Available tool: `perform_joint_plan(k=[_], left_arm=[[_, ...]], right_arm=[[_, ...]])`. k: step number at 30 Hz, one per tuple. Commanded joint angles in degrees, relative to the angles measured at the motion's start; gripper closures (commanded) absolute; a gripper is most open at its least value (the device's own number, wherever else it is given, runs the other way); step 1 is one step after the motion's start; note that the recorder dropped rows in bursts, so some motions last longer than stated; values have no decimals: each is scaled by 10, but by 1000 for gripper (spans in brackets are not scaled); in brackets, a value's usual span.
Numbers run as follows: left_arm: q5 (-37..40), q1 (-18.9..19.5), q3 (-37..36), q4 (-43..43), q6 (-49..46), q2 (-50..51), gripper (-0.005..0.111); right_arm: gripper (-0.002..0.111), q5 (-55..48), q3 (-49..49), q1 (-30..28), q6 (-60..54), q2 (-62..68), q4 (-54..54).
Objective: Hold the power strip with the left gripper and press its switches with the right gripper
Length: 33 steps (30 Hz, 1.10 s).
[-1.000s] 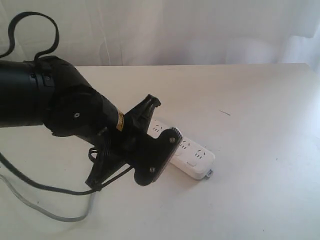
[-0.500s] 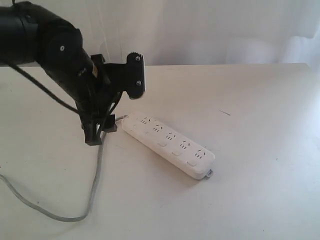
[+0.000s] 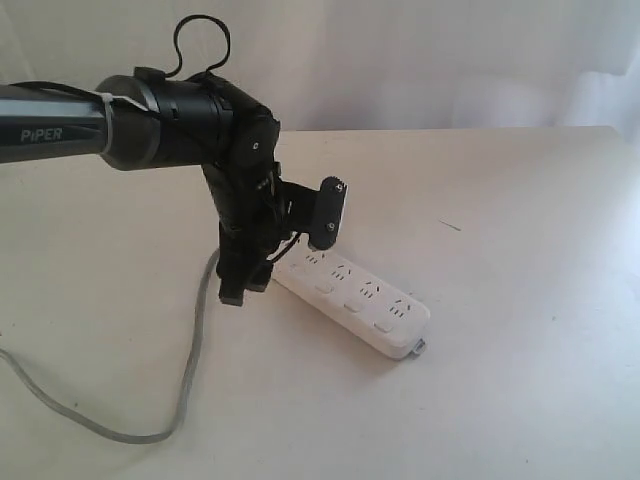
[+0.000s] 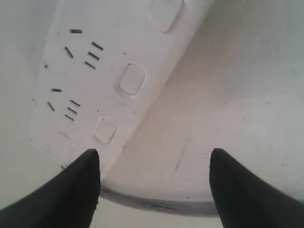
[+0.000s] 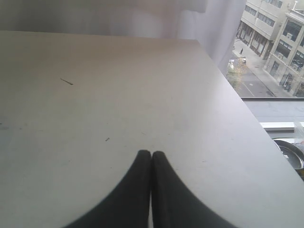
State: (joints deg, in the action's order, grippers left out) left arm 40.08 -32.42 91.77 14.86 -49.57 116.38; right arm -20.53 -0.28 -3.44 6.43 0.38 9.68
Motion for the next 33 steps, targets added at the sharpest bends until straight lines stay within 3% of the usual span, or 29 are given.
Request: perform_joint_plan(k=[1, 6, 8, 10, 11, 22, 27, 33], left_arm=[[-28, -2, 10, 27, 20, -7, 38], [-9, -2, 10, 26, 42, -10, 36], [17, -2, 10, 26, 42, -10, 23], [46, -2, 10, 26, 42, -10, 4], [57, -2, 10, 26, 43, -10, 1], [86, -2, 10, 26, 48, -10, 2], [23, -5, 10, 24, 38, -10, 2], [-65, -18, 10, -6, -43, -10, 2]], right_arm=[[108, 4, 3, 1, -2, -4, 4], [108, 4, 3, 1, -2, -4, 4], [108, 4, 3, 1, -2, -4, 4], [108, 4, 3, 1, -2, -4, 4], [108, 4, 3, 1, -2, -4, 4], [108, 4, 3, 1, -2, -4, 4], [108, 4, 3, 1, -2, -4, 4], [108, 4, 3, 1, -2, -4, 4]])
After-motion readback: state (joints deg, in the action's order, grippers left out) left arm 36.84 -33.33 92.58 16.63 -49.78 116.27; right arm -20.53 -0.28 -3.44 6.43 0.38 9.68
